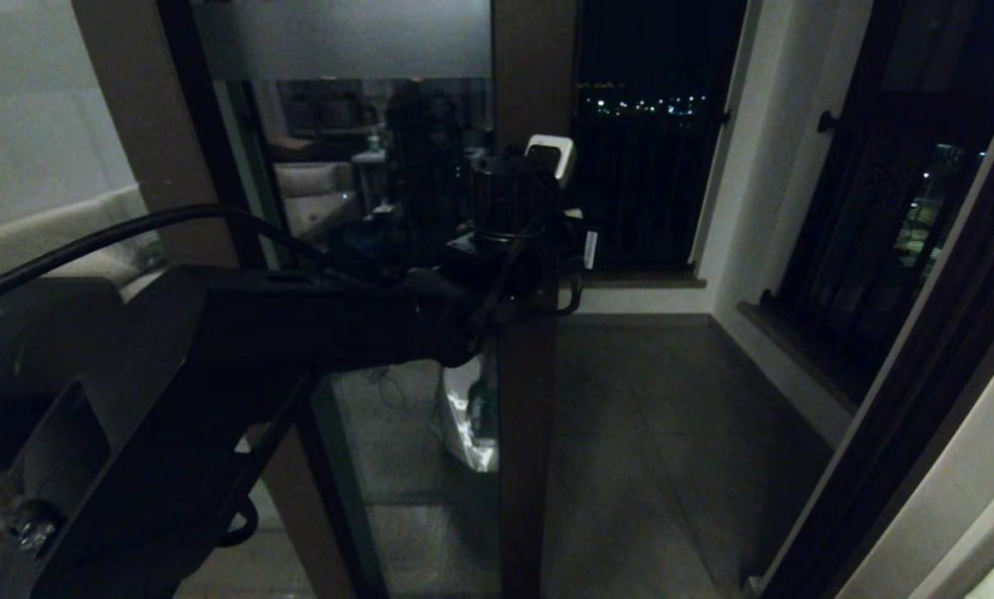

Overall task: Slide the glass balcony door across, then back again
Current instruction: Open the slid door

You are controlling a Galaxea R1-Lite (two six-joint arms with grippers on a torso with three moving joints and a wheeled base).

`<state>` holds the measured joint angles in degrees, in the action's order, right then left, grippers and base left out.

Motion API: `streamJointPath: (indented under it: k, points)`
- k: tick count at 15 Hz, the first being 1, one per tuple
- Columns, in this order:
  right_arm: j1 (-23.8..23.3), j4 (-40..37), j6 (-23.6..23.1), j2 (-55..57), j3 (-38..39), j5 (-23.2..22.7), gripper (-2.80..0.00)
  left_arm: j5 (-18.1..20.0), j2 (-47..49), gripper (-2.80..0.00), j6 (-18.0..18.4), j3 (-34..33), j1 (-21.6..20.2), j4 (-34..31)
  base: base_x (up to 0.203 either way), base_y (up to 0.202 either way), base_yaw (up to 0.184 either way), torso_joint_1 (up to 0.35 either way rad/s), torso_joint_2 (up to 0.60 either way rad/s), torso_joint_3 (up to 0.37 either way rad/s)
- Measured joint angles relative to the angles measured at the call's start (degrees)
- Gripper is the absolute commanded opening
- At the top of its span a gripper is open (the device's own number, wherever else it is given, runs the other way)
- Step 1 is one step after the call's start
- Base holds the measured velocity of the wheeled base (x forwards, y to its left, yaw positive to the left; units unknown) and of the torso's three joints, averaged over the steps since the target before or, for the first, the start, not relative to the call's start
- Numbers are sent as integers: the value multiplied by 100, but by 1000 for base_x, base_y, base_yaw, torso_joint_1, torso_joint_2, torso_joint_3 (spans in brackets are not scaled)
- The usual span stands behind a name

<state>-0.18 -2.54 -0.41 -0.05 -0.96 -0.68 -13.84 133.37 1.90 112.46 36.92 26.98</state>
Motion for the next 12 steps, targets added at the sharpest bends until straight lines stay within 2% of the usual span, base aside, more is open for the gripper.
streamJointPath:
  k: [12]
  points:
    - [0, 1, -1, 0, 0, 0, -280, -132, -333, -280, 71, -136, -290, -226, 0, 0, 0, 0, 0, 0]
